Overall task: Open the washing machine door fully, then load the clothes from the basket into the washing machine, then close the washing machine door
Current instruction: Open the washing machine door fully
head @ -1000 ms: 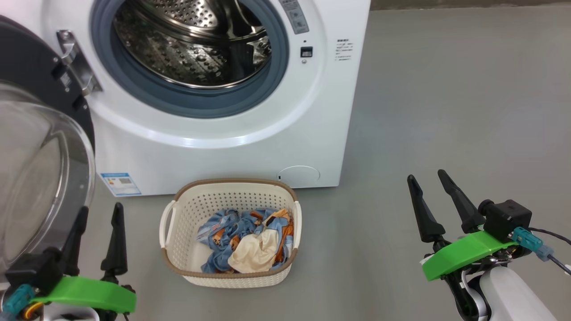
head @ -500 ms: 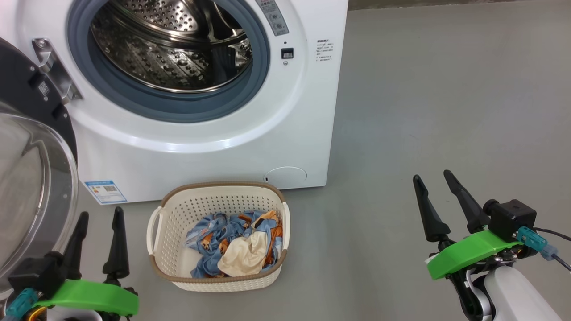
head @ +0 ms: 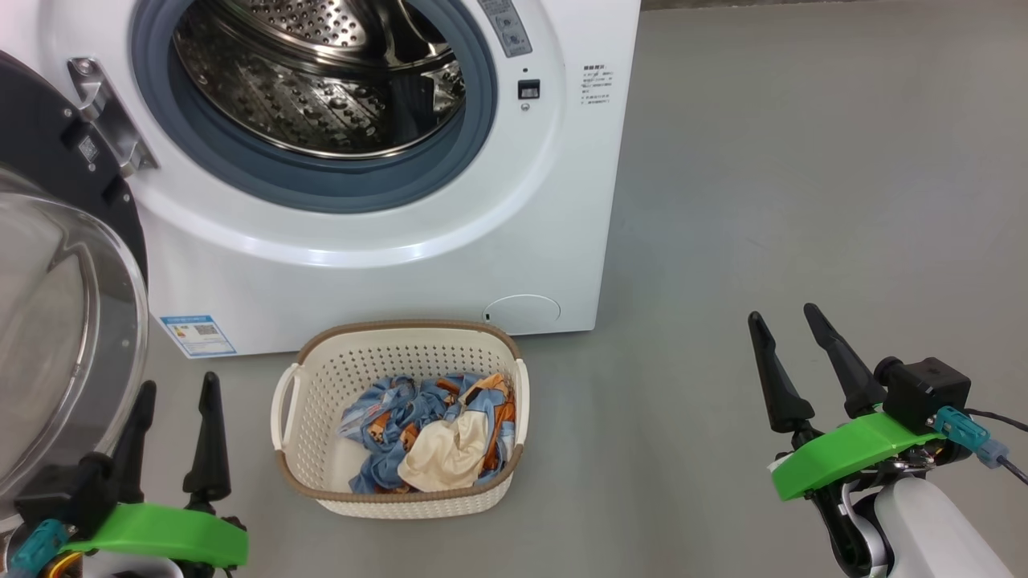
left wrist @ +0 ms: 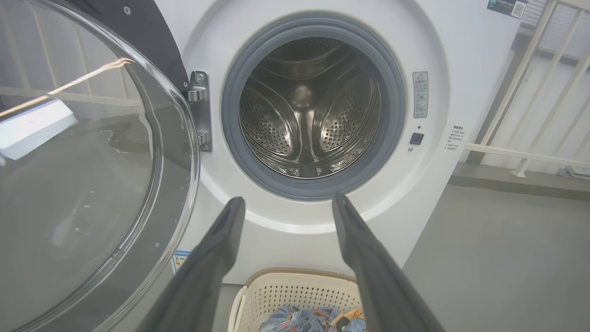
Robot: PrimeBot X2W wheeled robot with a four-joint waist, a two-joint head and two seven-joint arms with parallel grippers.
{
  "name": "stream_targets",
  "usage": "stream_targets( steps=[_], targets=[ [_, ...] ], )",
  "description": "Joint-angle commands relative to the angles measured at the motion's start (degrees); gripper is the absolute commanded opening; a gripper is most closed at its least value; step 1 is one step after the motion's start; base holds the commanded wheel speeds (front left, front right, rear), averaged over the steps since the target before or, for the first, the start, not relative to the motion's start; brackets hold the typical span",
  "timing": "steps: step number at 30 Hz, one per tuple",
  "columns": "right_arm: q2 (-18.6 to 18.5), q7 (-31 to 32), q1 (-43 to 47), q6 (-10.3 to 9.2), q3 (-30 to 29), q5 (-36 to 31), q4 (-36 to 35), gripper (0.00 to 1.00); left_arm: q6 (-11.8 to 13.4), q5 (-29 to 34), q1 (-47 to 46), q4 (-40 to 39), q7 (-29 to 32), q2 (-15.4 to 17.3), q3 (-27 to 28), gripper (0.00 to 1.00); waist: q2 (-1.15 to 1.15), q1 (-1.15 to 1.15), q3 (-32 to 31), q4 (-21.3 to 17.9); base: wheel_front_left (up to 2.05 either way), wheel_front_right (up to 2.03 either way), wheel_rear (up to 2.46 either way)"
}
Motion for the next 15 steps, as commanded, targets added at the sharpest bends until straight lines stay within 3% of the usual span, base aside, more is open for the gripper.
stream_targets(
  steps=[1,15],
  targets=[
    [-0.2,-0.7,-1.2,0.33,0.8,-0.3,-1.2,1.0,-0.2,0.7,-1.7,-0.9,-0.6,1.5,2.5,1.0,0.0,0.0,0.0,0.1,0.0,0.0,0.0],
    [-0.2,-0.7,-1.4,0.33,0.7,-0.2,-1.4,1.0,-1.3,2.0,-1.8,-0.6,-0.6,0.9,3.3,1.0,0.0,0.0,0.1,0.4,0.0,0.0,0.0]
  ],
)
